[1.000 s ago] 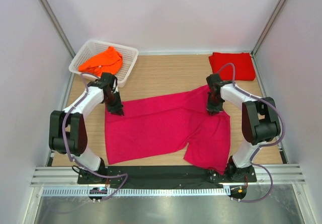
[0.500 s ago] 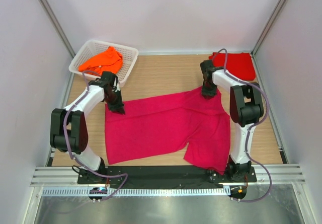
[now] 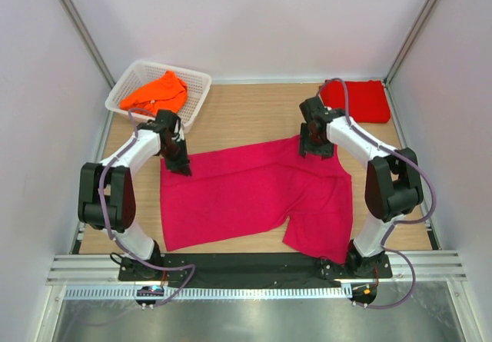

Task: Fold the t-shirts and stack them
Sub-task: Fold the tshirt

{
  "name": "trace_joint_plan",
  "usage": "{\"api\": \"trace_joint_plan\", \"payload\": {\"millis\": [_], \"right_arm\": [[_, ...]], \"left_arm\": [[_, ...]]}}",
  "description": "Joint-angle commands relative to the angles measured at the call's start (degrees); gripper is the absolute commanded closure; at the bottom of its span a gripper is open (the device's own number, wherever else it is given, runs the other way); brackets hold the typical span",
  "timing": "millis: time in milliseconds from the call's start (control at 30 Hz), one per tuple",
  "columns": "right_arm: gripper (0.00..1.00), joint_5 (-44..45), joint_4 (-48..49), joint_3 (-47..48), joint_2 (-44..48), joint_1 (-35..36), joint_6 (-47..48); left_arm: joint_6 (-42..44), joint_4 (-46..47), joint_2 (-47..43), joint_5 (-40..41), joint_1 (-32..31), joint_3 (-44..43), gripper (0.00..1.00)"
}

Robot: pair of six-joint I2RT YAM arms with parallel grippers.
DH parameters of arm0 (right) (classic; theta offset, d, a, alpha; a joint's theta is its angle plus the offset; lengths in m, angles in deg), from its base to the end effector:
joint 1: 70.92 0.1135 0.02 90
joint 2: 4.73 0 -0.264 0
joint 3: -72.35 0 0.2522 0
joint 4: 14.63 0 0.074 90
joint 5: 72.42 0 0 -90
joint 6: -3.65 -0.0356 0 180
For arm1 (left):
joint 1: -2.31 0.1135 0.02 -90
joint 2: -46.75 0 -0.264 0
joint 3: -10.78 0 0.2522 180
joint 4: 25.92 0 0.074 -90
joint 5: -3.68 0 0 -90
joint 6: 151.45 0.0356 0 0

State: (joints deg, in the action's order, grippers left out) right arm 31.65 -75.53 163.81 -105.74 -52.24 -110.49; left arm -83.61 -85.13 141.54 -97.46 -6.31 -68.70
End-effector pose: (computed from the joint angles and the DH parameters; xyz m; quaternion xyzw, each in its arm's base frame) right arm 0.3395 0.1056 0.2285 0.0674 0.9760 -0.0509 0.2009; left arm 0.3098 -0.0539 0.2050 -0.1033 0.9809 -0.1283 0.1037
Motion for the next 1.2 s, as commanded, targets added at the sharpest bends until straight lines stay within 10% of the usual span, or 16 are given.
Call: {"api": "trace_joint_plan", "payload": {"millis": [0,667,1167], "right_arm": [[0.36,-2.99,3.09,-6.05,1.25,0.66,-1.35],[0.70,7.46,5.04,-0.44,-6.91,1.01,-0.12],[0.47,10.38,-1.29,18.82,-14.24,-0.40,5.08]], "left_arm": [[0.88,0.71,1.10,-2.31,0.01,-1.08,0.87],[-1.76,2.39,7.78,-6.00,6.25,-2.05,0.91],[-0.79,0.36,6.38,-4.60,6.34,-1.96,0.91]]}}
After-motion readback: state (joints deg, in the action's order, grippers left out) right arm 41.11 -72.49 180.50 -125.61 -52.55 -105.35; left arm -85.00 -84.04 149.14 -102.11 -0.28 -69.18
